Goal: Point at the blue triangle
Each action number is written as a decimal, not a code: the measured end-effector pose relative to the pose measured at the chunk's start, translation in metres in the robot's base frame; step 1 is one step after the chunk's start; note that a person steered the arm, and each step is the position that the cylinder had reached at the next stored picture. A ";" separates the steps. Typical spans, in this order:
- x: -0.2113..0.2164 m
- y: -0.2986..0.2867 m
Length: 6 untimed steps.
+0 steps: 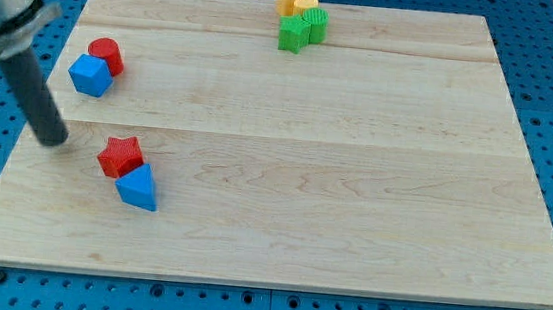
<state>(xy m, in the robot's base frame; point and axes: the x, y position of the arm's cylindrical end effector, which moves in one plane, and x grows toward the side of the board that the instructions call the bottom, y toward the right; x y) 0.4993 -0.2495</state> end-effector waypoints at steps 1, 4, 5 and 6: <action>0.066 0.021; 0.100 0.095; 0.087 0.104; 0.067 0.104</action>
